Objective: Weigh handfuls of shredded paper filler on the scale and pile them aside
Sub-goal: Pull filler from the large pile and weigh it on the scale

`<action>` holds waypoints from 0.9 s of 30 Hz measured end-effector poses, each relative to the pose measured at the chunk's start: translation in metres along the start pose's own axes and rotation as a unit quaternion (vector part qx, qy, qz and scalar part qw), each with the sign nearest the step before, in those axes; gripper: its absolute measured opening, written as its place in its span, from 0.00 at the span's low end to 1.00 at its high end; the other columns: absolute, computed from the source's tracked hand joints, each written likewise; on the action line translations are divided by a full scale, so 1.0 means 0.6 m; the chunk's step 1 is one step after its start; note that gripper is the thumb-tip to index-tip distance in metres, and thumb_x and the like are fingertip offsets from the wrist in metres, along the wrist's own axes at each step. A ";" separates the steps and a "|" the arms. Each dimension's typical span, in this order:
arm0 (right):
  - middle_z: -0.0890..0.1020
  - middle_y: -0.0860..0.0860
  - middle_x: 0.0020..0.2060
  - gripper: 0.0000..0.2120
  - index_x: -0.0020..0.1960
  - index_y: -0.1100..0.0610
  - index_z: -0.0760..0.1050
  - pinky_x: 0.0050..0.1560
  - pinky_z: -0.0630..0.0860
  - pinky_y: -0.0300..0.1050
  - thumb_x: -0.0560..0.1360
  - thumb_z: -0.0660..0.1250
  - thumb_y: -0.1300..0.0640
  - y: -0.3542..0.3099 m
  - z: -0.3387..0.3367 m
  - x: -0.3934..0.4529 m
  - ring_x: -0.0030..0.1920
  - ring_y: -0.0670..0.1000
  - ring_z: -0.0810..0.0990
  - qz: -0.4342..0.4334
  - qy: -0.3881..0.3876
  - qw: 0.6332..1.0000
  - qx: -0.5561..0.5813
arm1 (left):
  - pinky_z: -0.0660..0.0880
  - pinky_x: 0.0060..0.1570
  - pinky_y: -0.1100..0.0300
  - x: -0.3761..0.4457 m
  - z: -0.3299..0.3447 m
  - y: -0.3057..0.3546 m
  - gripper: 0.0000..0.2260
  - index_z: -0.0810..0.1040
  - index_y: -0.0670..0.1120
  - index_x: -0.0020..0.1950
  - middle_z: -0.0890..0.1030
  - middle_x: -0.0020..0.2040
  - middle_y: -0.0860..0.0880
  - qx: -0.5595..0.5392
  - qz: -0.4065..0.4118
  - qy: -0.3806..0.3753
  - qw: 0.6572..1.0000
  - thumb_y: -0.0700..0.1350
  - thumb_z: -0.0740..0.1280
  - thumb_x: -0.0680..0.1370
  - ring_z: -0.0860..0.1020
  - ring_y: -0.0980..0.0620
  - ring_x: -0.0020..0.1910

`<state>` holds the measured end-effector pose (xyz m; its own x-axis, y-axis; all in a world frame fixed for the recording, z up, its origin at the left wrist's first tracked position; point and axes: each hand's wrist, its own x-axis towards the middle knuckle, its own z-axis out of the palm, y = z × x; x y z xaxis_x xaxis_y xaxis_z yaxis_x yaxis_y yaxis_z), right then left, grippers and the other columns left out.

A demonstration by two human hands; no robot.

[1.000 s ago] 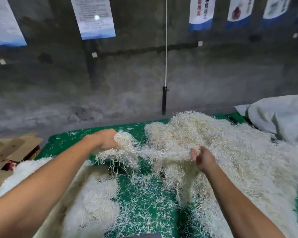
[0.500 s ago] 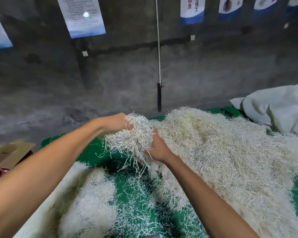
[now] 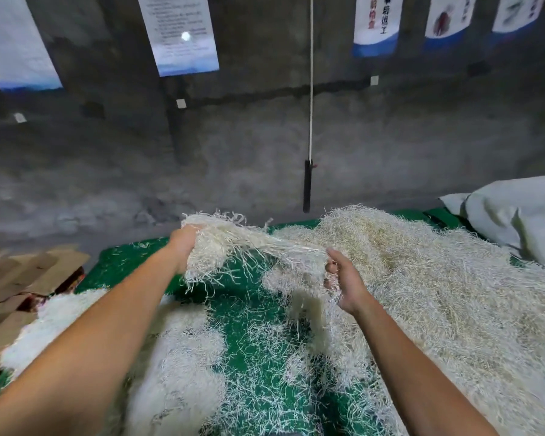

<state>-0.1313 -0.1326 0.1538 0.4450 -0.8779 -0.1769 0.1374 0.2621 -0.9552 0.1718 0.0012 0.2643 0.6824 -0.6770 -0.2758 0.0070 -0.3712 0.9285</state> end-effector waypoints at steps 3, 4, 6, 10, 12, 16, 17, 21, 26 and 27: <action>0.73 0.51 0.46 0.26 0.59 0.61 0.78 0.50 0.75 0.47 0.75 0.68 0.40 0.029 -0.037 0.006 0.45 0.49 0.70 0.016 0.071 0.997 -0.011 | 0.68 0.71 0.37 0.008 -0.006 -0.016 0.25 0.69 0.42 0.76 0.71 0.74 0.36 -0.128 -0.017 -0.060 0.990 0.54 0.62 0.83 0.72 0.35 0.71; 0.80 0.59 0.43 0.22 0.56 0.63 0.78 0.46 0.76 0.44 0.77 0.68 0.43 0.043 -0.044 0.008 0.43 0.54 0.79 0.029 0.091 0.995 -0.022 | 0.75 0.64 0.39 0.006 -0.002 -0.020 0.22 0.74 0.42 0.72 0.76 0.70 0.36 -0.159 -0.014 -0.082 0.984 0.54 0.62 0.83 0.78 0.36 0.65; 0.76 0.56 0.34 0.13 0.44 0.60 0.75 0.37 0.74 0.41 0.82 0.65 0.51 0.069 -0.052 0.008 0.35 0.52 0.77 0.067 0.136 0.988 -0.025 | 0.82 0.46 0.44 -0.003 0.018 -0.030 0.21 0.80 0.42 0.62 0.83 0.58 0.36 -0.230 -0.017 -0.104 0.967 0.57 0.60 0.83 0.84 0.37 0.53; 0.67 0.51 0.32 0.15 0.38 0.58 0.67 0.32 0.68 0.43 0.83 0.62 0.59 0.129 -0.062 0.013 0.31 0.49 0.66 0.128 0.174 0.972 -0.095 | 0.82 0.42 0.37 0.002 0.063 -0.051 0.28 0.79 0.40 0.62 0.83 0.57 0.34 -0.317 -0.041 -0.089 0.943 0.63 0.56 0.82 0.85 0.34 0.50; 0.69 0.52 0.32 0.15 0.39 0.60 0.68 0.30 0.69 0.43 0.84 0.63 0.58 0.149 -0.066 0.007 0.30 0.50 0.66 0.143 0.183 0.963 -0.138 | 0.75 0.63 0.34 0.009 0.082 -0.071 0.33 0.70 0.43 0.75 0.74 0.70 0.34 -0.330 -0.080 -0.086 0.937 0.67 0.55 0.82 0.77 0.33 0.65; 0.76 0.56 0.38 0.18 0.57 0.69 0.74 0.23 0.70 0.39 0.85 0.62 0.52 0.146 -0.090 -0.001 0.29 0.50 0.71 0.163 0.217 0.951 -0.146 | 0.62 0.75 0.38 0.009 0.107 -0.098 0.39 0.56 0.45 0.82 0.57 0.81 0.38 -0.223 -0.091 -0.030 0.970 0.70 0.50 0.81 0.62 0.35 0.77; 0.77 0.57 0.39 0.22 0.62 0.70 0.73 0.24 0.71 0.40 0.85 0.61 0.50 0.138 -0.097 -0.001 0.29 0.50 0.72 0.151 0.221 0.953 -0.143 | 0.62 0.75 0.37 0.007 0.113 -0.095 0.38 0.58 0.45 0.81 0.59 0.80 0.38 -0.185 -0.064 -0.057 0.979 0.70 0.51 0.80 0.62 0.36 0.77; 0.81 0.63 0.51 0.36 0.62 0.71 0.74 0.49 0.84 0.52 0.81 0.57 0.36 0.088 -0.105 0.004 0.46 0.61 0.83 0.073 0.140 0.978 -0.134 | 0.49 0.76 0.32 -0.005 0.134 -0.099 0.40 0.56 0.55 0.82 0.54 0.83 0.44 -0.028 0.023 -0.121 0.992 0.74 0.57 0.76 0.55 0.40 0.80; 0.79 0.58 0.57 0.21 0.52 0.58 0.76 0.63 0.79 0.54 0.83 0.59 0.40 0.051 -0.057 -0.008 0.52 0.55 0.80 -0.019 0.164 0.782 -0.602 | 0.46 0.75 0.34 -0.009 0.157 -0.131 0.35 0.47 0.53 0.83 0.47 0.83 0.46 -0.099 -0.018 -0.117 0.988 0.65 0.52 0.80 0.47 0.43 0.81; 0.79 0.57 0.60 0.20 0.56 0.58 0.77 0.61 0.78 0.51 0.83 0.60 0.41 0.045 -0.040 -0.016 0.55 0.54 0.80 -0.080 0.148 0.764 -0.622 | 0.47 0.75 0.34 -0.012 0.161 -0.135 0.34 0.48 0.52 0.83 0.47 0.83 0.46 -0.109 -0.022 -0.119 0.987 0.62 0.52 0.80 0.48 0.43 0.81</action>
<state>-0.1530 -0.1267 0.1242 0.2657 -0.9592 0.0966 -0.8611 -0.2811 -0.4237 0.0958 -0.0254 0.1673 0.4868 -0.8035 -0.3426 0.2070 -0.2750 0.9389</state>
